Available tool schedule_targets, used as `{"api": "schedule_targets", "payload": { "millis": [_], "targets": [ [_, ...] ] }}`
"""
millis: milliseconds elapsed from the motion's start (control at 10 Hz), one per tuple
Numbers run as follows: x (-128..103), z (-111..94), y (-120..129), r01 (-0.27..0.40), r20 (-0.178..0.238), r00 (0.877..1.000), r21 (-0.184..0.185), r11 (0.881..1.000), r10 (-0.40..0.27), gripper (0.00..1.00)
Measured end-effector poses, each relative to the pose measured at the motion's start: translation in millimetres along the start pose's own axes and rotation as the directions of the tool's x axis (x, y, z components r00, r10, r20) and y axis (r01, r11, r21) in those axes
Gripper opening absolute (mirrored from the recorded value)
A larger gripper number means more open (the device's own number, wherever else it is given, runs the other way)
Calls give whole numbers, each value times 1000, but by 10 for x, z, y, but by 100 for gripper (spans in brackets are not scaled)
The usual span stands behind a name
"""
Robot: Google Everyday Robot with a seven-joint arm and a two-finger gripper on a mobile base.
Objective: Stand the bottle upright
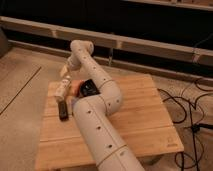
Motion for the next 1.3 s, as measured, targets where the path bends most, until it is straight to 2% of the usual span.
{"api": "schedule_targets", "payload": {
  "millis": [200,500,600,800,1200,1300],
  "targets": [
    [38,45,-12,24,-11,1000,1,1000,-24,65],
    [169,183,-9,82,-60,995,7,997,-82,65],
    [158,192,9,112,-58,992,6,994,-111,65],
    [102,162,-3,158,-52,986,30,987,-156,65],
    [101,161,-2,157,-52,986,29,987,-156,65],
    [118,193,27,156,-52,986,14,988,-155,65]
  ]
}}
